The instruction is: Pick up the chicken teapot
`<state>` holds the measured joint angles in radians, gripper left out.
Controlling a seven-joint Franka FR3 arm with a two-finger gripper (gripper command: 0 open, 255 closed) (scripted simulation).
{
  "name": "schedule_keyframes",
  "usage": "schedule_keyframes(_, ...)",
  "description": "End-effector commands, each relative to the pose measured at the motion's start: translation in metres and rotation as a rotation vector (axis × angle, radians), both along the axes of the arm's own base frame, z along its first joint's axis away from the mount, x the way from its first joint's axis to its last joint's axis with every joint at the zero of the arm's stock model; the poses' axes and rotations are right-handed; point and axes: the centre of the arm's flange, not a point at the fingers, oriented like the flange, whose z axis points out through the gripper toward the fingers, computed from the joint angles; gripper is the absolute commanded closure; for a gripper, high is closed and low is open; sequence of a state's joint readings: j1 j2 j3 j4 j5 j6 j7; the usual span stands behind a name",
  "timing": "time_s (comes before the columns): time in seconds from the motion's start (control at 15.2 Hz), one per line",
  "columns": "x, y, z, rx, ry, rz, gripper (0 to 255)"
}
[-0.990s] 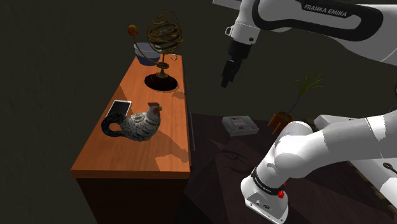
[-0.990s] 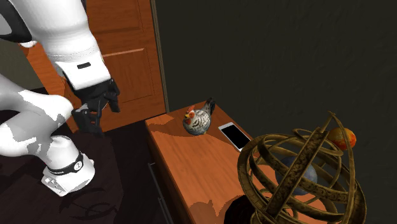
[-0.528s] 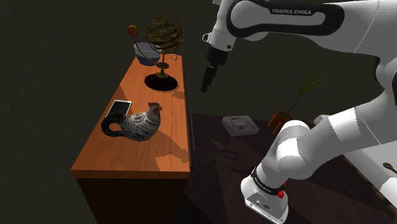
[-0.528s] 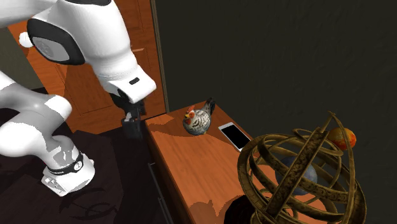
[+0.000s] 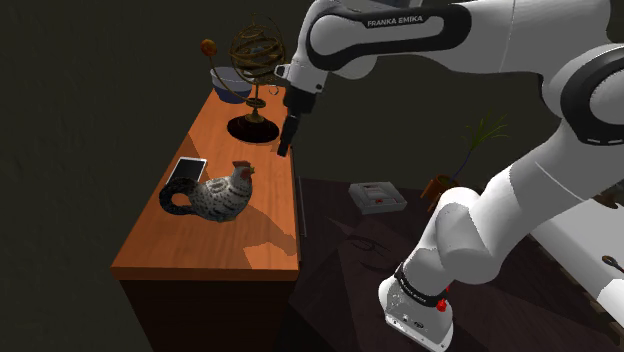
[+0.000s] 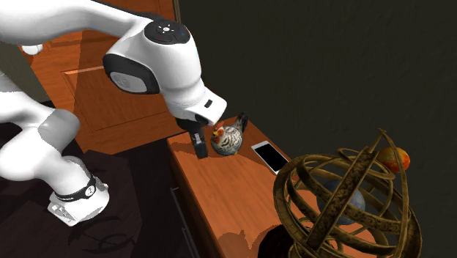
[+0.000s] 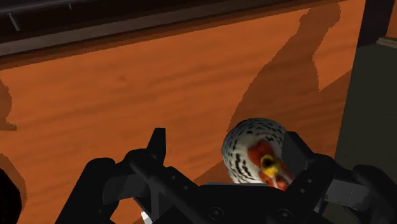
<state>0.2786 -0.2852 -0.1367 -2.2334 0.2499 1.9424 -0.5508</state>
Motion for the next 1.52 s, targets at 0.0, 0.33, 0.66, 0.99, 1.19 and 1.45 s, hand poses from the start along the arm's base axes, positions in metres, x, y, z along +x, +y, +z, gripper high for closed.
schedule_keyframes(0.0, 0.012, 0.020, -0.007, 0.029, -0.009, 0.057, 0)
schedule_keyframes(0.33, 0.043, 0.068, -0.027, 0.099, -0.029, 0.192, 0)
schedule_keyframes(0.66, 0.067, 0.122, -0.043, 0.168, -0.049, 0.327, 0)
schedule_keyframes(0.99, 0.084, 0.180, -0.055, 0.238, -0.069, 0.462, 0)
schedule_keyframes(1.19, 0.085, 0.185, -0.067, 0.245, -0.071, 0.476, 0)
schedule_keyframes(1.45, 0.085, 0.185, -0.088, 0.245, -0.071, 0.476, 0)
